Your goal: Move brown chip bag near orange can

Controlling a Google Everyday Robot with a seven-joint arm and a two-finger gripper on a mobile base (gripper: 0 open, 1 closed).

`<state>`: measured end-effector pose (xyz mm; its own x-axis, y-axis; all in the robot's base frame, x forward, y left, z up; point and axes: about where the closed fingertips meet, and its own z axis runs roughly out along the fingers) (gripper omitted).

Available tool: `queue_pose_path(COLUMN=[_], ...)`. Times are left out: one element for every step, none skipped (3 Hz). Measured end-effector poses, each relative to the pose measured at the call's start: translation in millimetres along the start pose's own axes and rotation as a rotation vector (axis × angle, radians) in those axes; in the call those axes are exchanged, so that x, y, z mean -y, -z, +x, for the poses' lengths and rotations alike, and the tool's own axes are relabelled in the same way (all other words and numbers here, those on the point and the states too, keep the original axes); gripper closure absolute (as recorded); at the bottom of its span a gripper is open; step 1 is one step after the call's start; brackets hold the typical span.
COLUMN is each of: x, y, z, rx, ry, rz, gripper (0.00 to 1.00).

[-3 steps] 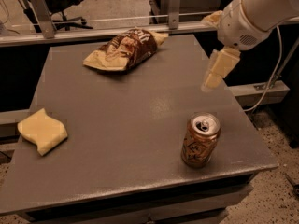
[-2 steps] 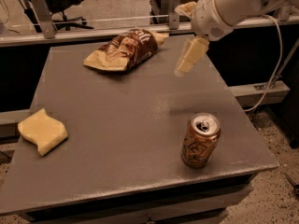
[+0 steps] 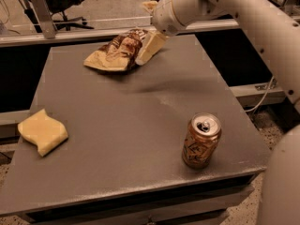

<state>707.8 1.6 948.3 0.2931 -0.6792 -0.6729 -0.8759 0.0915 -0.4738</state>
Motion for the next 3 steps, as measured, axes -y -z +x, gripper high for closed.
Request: queue_pose_path(x=[16.4,25.8,27.7], y=[-50.4,-81.5,-100.5], z=[7.3,19.1,31.6], rx=[0.010,-0.003,-0.026], ry=[-0.071,-0.134,-0.175], rz=[-0.032,-0.057,-0.083], gripper=[0.00,0.00,0.18])
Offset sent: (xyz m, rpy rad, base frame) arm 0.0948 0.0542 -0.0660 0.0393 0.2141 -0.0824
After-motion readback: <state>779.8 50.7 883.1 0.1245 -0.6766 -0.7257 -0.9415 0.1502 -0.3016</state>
